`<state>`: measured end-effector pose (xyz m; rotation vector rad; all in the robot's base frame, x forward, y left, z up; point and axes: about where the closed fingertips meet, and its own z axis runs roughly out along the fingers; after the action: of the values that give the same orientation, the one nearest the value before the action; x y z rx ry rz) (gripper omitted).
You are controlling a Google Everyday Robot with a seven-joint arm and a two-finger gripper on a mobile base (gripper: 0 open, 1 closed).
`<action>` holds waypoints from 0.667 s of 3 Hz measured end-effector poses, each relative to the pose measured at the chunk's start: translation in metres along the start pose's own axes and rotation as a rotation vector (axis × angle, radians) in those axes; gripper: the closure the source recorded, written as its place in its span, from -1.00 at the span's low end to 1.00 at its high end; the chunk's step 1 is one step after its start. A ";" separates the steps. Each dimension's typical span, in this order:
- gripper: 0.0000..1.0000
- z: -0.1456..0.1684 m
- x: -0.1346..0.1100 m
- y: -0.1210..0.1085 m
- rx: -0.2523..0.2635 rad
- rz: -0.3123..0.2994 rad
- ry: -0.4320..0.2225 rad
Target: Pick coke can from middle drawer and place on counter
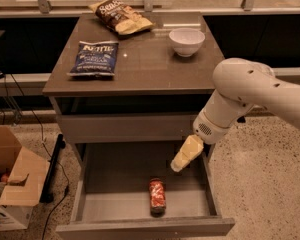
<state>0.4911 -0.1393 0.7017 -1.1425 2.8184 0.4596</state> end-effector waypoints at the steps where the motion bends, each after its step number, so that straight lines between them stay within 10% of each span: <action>1: -1.00 0.050 -0.007 0.009 -0.076 0.063 0.029; 2: -1.00 0.107 -0.011 0.017 -0.165 0.163 0.049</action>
Offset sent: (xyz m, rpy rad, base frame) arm -0.0114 0.0824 -0.1605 0.1378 0.3175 -0.2231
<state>0.4819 -0.0885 0.6054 -0.9642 2.9768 0.6965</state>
